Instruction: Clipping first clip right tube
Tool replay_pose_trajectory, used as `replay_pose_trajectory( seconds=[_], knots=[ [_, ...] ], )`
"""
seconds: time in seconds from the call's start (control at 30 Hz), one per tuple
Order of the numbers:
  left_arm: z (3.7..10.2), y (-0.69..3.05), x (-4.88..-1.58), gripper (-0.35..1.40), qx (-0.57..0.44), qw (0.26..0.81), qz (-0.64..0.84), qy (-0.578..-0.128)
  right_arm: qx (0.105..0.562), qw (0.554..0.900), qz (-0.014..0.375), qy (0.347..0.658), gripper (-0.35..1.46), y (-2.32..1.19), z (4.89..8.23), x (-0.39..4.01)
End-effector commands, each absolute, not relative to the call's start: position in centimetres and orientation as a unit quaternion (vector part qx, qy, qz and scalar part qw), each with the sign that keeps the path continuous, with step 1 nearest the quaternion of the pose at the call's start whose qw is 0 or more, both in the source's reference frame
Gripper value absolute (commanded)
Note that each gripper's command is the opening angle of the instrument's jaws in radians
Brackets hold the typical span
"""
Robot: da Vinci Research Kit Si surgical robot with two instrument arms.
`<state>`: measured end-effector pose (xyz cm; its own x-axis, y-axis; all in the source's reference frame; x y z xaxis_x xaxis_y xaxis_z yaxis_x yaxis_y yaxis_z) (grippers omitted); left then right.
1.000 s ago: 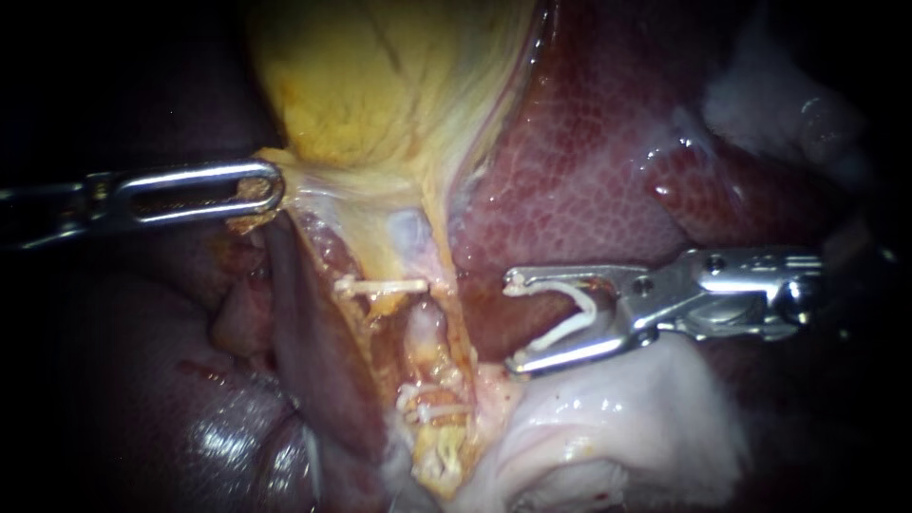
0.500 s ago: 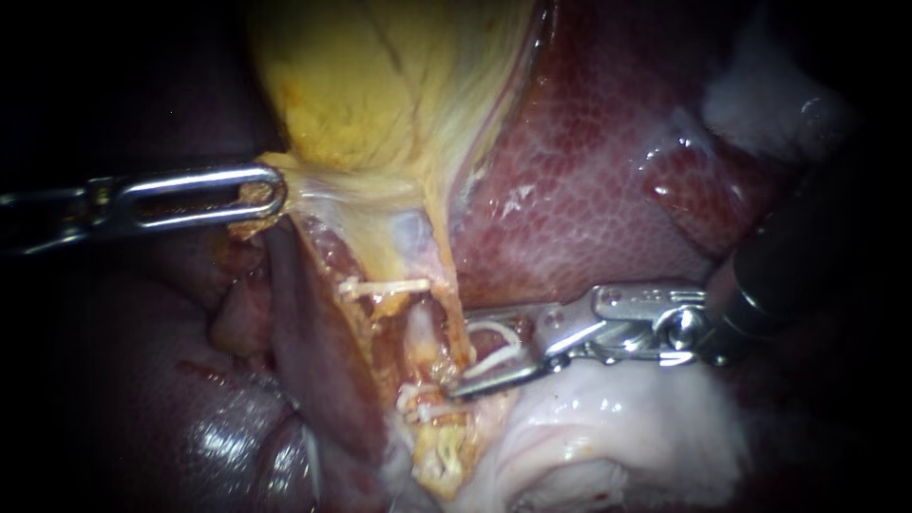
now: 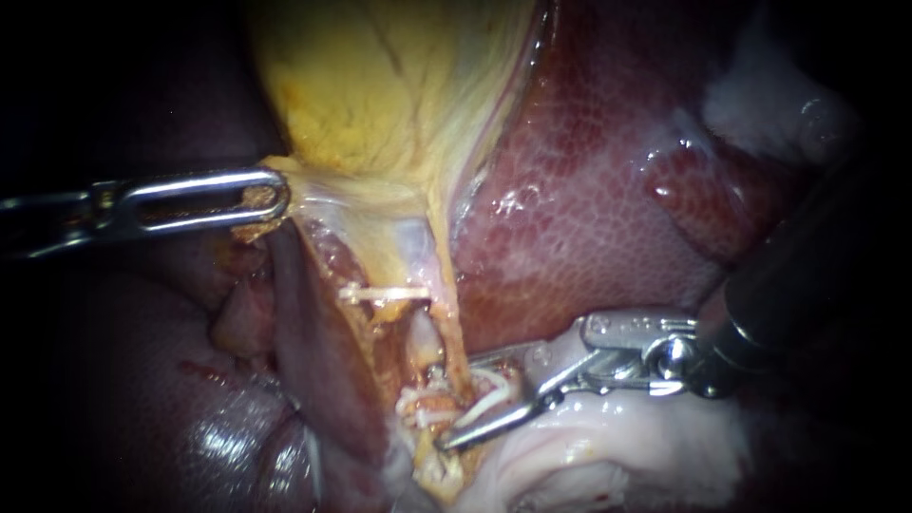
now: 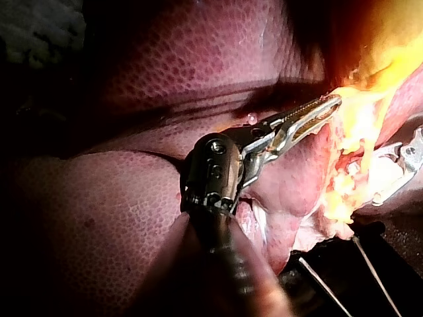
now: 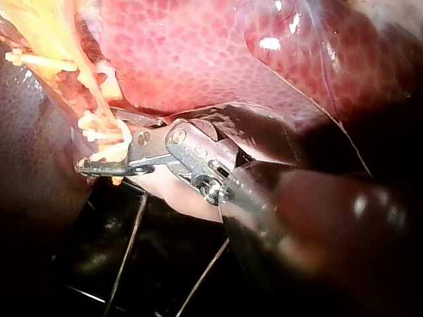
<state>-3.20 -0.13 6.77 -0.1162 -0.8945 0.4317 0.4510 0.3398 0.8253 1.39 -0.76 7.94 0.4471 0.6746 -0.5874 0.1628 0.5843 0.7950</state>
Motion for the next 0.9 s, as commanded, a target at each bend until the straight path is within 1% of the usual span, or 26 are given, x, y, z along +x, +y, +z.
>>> replay_pose_trajectory(
  seconds=[0.03,0.13,0.17,0.2,0.23,0.3,0.33,0.8,0.83,0.9],
  knots=[
    [6.78,-0.13,-3.20,-0.35,0.212,0.630,-0.534,-0.522,0.421,0.740,0.176,0.494,0.52,-0.77,7.97,1.38],
    [6.78,-0.13,-3.20,-0.35,0.212,0.630,-0.534,-0.522,0.422,0.740,0.178,0.493,0.51,-0.77,8.03,1.37],
    [6.78,-0.13,-3.20,-0.35,0.212,0.630,-0.534,-0.522,0.422,0.740,0.178,0.493,0.49,-0.76,8.03,1.37],
    [6.78,-0.13,-3.20,-0.35,0.212,0.630,-0.534,-0.522,0.422,0.740,0.177,0.493,0.42,-0.76,8.02,1.37],
    [6.78,-0.13,-3.21,-0.35,0.212,0.630,-0.534,-0.522,0.426,0.738,0.182,0.491,0.26,-0.75,8.01,1.35],
    [6.78,-0.13,-3.21,-0.35,0.212,0.630,-0.534,-0.522,0.435,0.735,0.194,0.482,-0.17,-0.73,7.97,1.30],
    [6.78,-0.13,-3.21,-0.35,0.212,0.630,-0.534,-0.522,0.436,0.735,0.194,0.482,-0.35,-0.71,7.96,1.27],
    [6.78,-0.14,-3.21,-0.35,0.212,0.630,-0.534,-0.522,0.441,0.735,0.201,0.474,-0.35,-0.73,8.00,1.26],
    [6.78,-0.13,-3.21,-0.35,0.212,0.630,-0.534,-0.522,0.442,0.735,0.203,0.473,-0.33,-0.73,8.00,1.26],
    [6.78,-0.13,-3.20,-0.35,0.212,0.630,-0.534,-0.522,0.441,0.735,0.205,0.473,0.09,-0.72,7.99,1.24]
  ],
)
